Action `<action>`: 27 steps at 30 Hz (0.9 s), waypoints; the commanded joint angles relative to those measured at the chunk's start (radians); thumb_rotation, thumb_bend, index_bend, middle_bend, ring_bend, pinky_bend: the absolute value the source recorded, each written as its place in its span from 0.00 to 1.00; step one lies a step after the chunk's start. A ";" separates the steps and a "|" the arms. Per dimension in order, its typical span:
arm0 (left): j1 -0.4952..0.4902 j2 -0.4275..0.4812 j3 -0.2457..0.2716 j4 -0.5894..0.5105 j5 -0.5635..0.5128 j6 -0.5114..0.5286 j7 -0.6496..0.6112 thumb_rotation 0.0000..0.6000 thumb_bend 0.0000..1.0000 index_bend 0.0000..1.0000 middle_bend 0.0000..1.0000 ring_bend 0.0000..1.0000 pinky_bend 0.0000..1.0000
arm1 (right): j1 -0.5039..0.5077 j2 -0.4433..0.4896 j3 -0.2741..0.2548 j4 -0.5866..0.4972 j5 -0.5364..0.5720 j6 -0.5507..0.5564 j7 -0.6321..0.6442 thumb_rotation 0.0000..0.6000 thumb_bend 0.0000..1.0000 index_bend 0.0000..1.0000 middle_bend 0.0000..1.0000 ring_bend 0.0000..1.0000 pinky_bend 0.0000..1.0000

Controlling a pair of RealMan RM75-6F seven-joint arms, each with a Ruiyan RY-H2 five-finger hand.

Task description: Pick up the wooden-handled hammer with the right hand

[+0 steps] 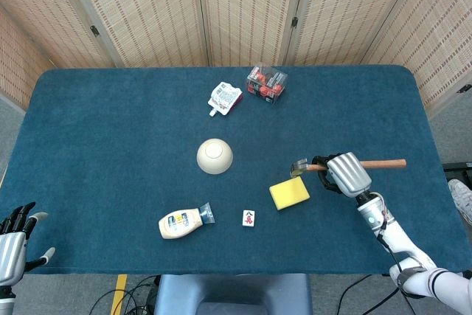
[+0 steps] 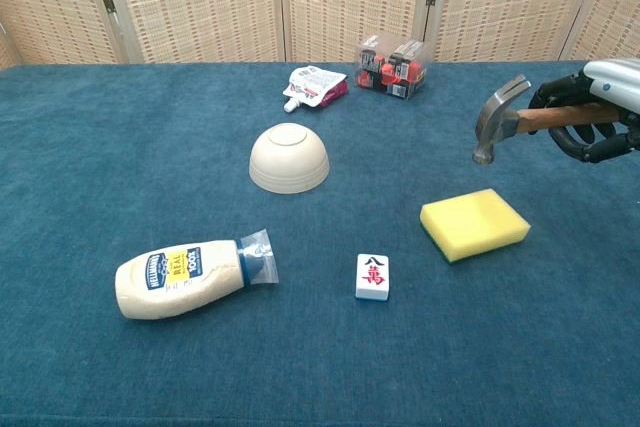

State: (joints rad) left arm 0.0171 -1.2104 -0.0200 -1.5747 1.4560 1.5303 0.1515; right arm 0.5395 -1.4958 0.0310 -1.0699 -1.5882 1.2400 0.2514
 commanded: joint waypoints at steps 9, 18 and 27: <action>0.000 -0.006 0.005 0.005 0.008 0.000 -0.009 1.00 0.20 0.29 0.13 0.12 0.21 | 0.007 -0.027 -0.048 -0.005 -0.027 -0.069 -0.047 1.00 0.77 0.74 0.83 0.68 0.72; 0.011 -0.002 0.008 0.011 0.002 0.008 -0.021 1.00 0.20 0.29 0.13 0.12 0.21 | 0.024 -0.042 -0.043 0.012 -0.041 -0.071 -0.047 1.00 0.77 0.76 0.83 0.68 0.72; 0.010 -0.002 0.006 0.009 0.007 0.012 -0.020 1.00 0.20 0.29 0.13 0.12 0.21 | 0.022 0.003 -0.009 -0.082 -0.047 0.002 -0.014 1.00 0.77 0.76 0.83 0.69 0.72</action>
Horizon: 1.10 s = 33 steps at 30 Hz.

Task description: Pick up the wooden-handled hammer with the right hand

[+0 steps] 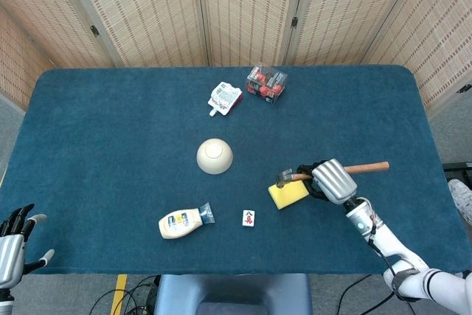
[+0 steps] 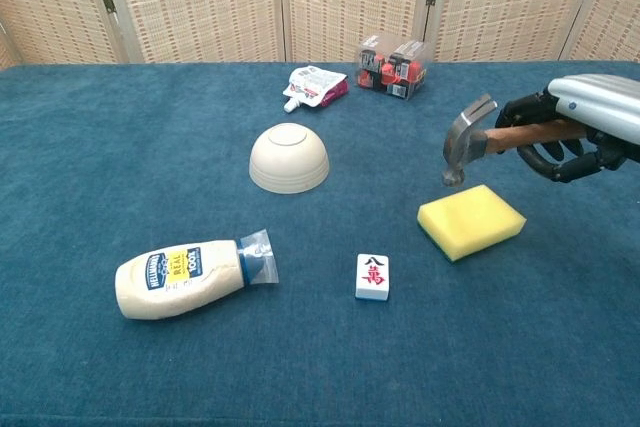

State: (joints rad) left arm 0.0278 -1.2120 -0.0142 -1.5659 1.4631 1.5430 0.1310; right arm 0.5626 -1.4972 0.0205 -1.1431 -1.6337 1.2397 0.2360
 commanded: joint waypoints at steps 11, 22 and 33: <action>0.002 0.002 0.004 0.004 -0.007 -0.009 -0.002 1.00 0.20 0.29 0.13 0.12 0.21 | 0.006 -0.076 -0.050 0.115 0.022 -0.134 -0.048 1.00 0.77 0.76 0.83 0.69 0.72; 0.002 0.004 0.003 -0.001 0.000 -0.006 -0.001 1.00 0.20 0.29 0.13 0.12 0.21 | -0.004 -0.050 0.010 0.093 0.051 -0.057 0.007 1.00 0.77 0.77 0.83 0.69 0.72; -0.002 0.006 0.004 -0.012 0.007 -0.006 0.009 1.00 0.20 0.29 0.13 0.12 0.21 | 0.054 -0.137 0.108 0.220 0.184 -0.188 0.113 1.00 0.65 0.77 0.75 0.64 0.70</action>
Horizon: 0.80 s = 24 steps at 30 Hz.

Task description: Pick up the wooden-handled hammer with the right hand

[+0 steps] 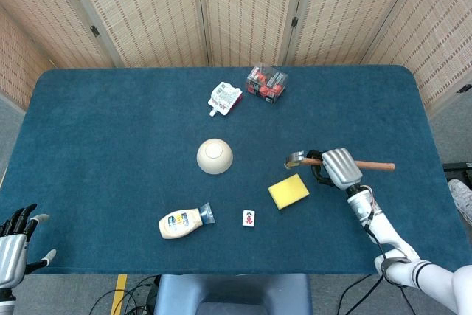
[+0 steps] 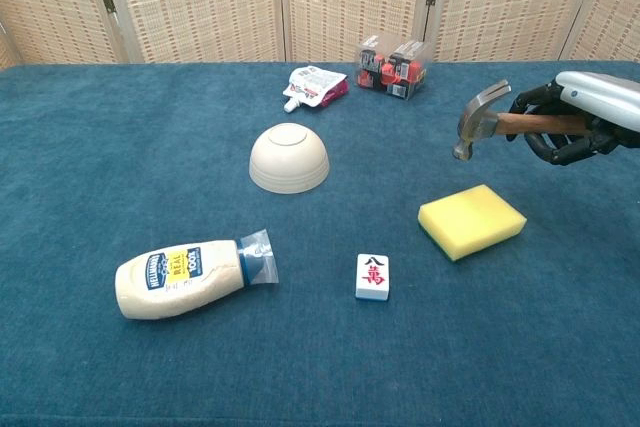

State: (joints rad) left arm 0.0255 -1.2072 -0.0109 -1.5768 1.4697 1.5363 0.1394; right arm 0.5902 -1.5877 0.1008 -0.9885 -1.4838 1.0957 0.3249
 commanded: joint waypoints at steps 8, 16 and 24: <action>0.007 0.008 0.001 -0.009 -0.005 0.006 0.007 1.00 0.20 0.29 0.13 0.12 0.21 | 0.085 -0.142 0.062 0.226 0.080 -0.160 0.157 1.00 0.42 0.34 0.40 0.30 0.42; 0.005 0.008 -0.001 -0.009 -0.009 0.003 0.010 1.00 0.20 0.29 0.13 0.12 0.21 | 0.077 -0.132 0.054 0.266 0.064 -0.127 0.192 1.00 0.25 0.03 0.19 0.14 0.28; -0.003 0.005 -0.005 -0.009 -0.005 -0.002 0.010 1.00 0.20 0.29 0.13 0.12 0.21 | 0.005 -0.002 0.038 0.141 0.048 -0.026 0.151 1.00 0.24 0.00 0.18 0.12 0.26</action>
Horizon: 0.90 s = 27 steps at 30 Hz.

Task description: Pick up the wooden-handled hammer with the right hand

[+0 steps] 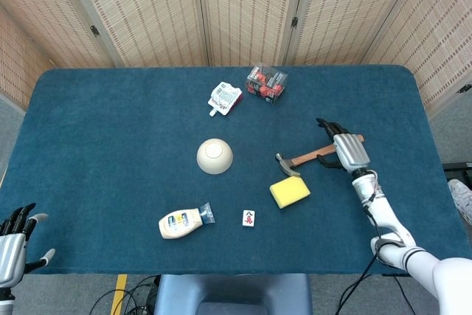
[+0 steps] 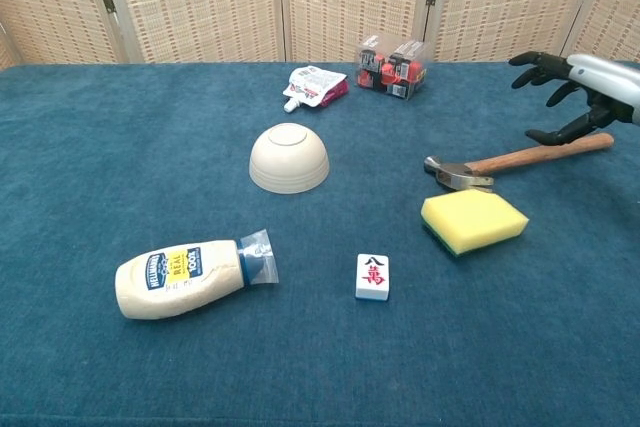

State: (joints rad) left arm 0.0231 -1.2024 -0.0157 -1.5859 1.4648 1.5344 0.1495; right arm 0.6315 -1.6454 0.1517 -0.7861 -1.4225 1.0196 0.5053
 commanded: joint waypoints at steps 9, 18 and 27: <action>-0.007 -0.011 -0.007 0.011 0.008 0.006 -0.004 1.00 0.20 0.29 0.13 0.12 0.21 | -0.212 0.272 -0.079 -0.365 -0.036 0.250 -0.248 1.00 0.30 0.15 0.32 0.18 0.26; -0.020 -0.029 -0.016 0.016 0.029 0.015 -0.002 1.00 0.20 0.29 0.13 0.12 0.21 | -0.376 0.393 -0.122 -0.572 -0.038 0.425 -0.340 1.00 0.30 0.25 0.38 0.24 0.28; -0.032 -0.038 -0.018 0.008 0.041 0.015 0.013 1.00 0.20 0.29 0.13 0.12 0.21 | -0.459 0.440 -0.135 -0.659 -0.044 0.497 -0.384 1.00 0.30 0.29 0.40 0.26 0.30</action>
